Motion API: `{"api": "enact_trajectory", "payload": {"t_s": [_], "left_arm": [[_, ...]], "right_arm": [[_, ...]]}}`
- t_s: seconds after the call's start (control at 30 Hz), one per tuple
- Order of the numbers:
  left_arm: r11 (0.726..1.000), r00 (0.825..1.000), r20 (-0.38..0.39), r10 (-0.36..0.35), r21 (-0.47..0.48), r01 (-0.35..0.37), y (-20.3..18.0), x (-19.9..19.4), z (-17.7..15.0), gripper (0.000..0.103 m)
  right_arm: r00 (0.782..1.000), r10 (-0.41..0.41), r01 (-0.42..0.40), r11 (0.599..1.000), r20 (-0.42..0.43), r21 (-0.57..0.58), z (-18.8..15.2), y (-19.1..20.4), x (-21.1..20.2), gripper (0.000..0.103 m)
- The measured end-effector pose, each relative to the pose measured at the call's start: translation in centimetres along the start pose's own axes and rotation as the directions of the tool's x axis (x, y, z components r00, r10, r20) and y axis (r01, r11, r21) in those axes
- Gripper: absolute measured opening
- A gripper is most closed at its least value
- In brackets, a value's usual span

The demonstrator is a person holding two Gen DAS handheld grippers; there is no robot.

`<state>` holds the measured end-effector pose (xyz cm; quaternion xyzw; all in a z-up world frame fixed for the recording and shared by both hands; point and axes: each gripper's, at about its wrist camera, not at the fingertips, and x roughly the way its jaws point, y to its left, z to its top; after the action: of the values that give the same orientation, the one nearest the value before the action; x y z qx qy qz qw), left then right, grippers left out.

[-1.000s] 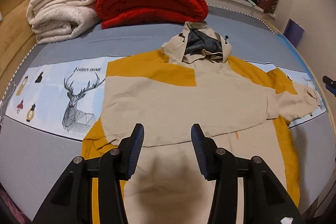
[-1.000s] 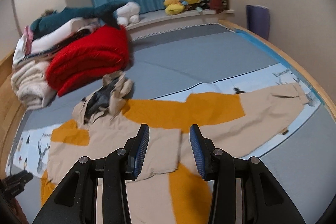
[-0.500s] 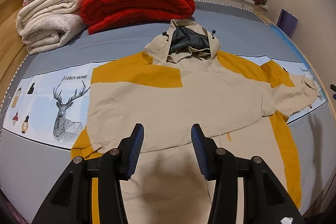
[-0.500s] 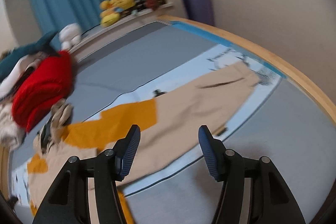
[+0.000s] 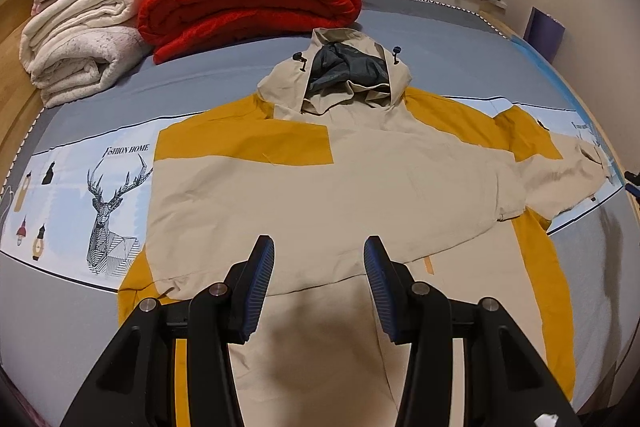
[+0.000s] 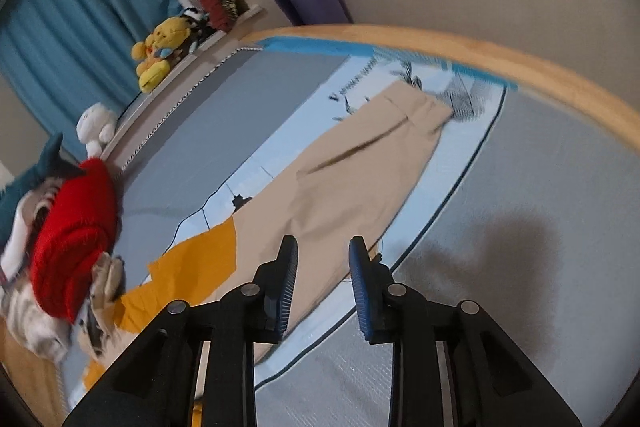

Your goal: Fold large clothes

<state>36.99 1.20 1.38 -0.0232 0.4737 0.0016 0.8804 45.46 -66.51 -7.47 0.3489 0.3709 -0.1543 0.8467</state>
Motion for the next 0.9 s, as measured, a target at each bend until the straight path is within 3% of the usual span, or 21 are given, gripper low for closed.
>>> {"api": "enact_trajectory", "payload": {"t_s": [0.2, 0.53, 0.9], "left_arm": [[1.000, 1.000, -0.007, 0.001, -0.011, -0.001, 0.3, 0.3, 0.1, 0.044], [1.000, 1.000, -0.022, 0.012, -0.014, -0.012, 0.7, 1.1, 0.1, 0.044], [1.000, 0.999, -0.028, 0.021, -0.003, -0.021, 1.0, 1.4, 0.0, 0.044]], "right_arm": [[0.998, -0.016, 0.020, 0.998, -0.062, 0.068, 0.1, -2.1, 4.2, 0.043], [0.982, -0.069, 0.087, 0.992, -0.176, 0.096, -0.2, -3.3, 11.0, 0.044], [0.991, -0.055, 0.077, 0.980, -0.121, 0.181, 1.1, -4.3, 13.0, 0.044]]}}
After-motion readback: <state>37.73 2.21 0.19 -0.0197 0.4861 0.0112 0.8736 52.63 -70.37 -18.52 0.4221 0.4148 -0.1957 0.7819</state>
